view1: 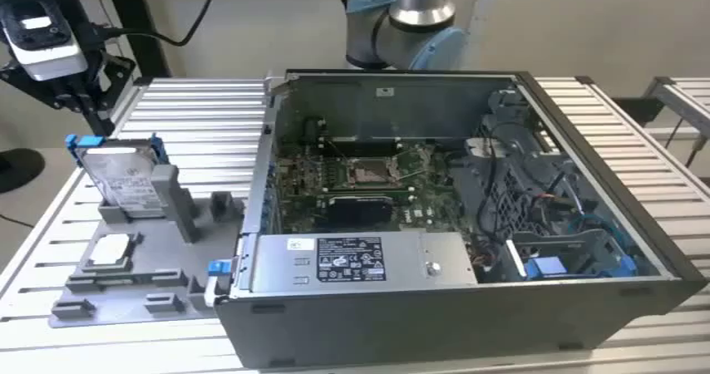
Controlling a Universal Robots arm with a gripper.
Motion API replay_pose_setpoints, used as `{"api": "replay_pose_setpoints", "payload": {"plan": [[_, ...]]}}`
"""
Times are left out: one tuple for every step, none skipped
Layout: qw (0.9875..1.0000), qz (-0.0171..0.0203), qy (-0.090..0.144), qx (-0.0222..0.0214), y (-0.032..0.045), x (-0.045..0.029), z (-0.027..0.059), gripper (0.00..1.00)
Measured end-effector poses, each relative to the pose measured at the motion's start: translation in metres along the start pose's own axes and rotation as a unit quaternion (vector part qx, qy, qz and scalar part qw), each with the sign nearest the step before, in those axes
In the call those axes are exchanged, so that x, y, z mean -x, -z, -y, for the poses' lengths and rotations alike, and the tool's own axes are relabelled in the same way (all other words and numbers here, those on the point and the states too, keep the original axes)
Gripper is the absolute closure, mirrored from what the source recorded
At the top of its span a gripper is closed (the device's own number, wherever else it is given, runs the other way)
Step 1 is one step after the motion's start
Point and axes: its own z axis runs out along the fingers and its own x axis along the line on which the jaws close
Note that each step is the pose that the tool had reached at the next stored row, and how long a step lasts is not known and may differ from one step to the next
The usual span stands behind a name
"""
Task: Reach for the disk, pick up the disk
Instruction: 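Reach for the disk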
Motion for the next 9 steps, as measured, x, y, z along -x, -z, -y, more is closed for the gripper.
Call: {"api": "replay_pose_setpoints", "payload": {"plan": [[1.0,0.0,0.0,0.0,0.0,0.0,0.0,1.0],[1.0,0.0,0.0,0.0,0.0,0.0,0.0,1.0],[1.0,0.0,0.0,0.0,0.0,0.0,0.0,1.0],[1.0,0.0,0.0,0.0,0.0,0.0,0.0,1.0],[1.0,0.0,0.0,0.0,0.0,0.0,0.0,1.0],[1.0,0.0,0.0,0.0,0.0,0.0,0.0,1.0],[1.0,0.0,0.0,0.0,0.0,0.0,0.0,1.0],[1.0,0.0,0.0,0.0,0.0,0.0,0.0,1.0],[1.0,0.0,0.0,0.0,0.0,0.0,0.0,1.0]]}}
